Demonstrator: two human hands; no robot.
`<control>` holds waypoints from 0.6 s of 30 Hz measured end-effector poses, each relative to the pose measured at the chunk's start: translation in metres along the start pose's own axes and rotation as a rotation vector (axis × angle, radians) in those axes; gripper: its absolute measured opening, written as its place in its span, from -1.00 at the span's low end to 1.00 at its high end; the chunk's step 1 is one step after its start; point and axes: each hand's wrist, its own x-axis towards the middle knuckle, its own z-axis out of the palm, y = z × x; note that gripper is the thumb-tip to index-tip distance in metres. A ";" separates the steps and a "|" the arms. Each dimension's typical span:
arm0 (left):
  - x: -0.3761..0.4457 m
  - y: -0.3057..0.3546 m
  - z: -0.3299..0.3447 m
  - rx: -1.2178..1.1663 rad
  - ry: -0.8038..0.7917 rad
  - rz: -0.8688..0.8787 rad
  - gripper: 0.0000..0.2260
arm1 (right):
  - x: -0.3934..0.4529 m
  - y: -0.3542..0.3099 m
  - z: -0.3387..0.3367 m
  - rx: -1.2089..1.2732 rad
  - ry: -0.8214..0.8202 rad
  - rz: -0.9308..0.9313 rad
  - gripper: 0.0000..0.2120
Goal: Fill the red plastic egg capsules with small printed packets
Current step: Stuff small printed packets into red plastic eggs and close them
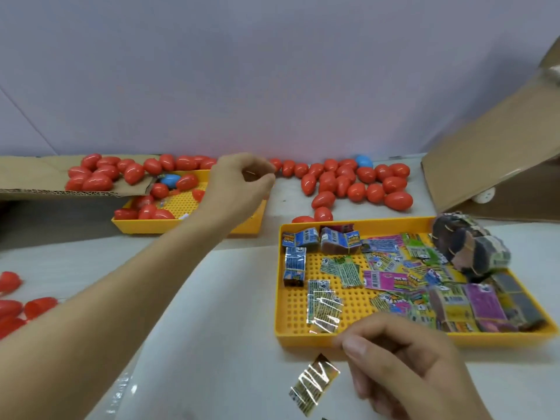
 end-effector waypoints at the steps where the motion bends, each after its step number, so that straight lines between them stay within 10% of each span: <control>1: 0.015 0.000 0.014 0.096 -0.019 0.038 -0.88 | 0.001 -0.001 0.000 0.005 -0.010 0.010 -0.66; 8: 0.060 -0.005 0.090 0.686 -0.328 0.253 -0.72 | 0.003 0.001 -0.002 0.036 -0.028 0.072 -0.68; 18: -0.016 0.018 0.036 0.029 -0.075 0.264 -0.71 | 0.003 0.000 -0.006 0.000 -0.077 -0.010 -0.80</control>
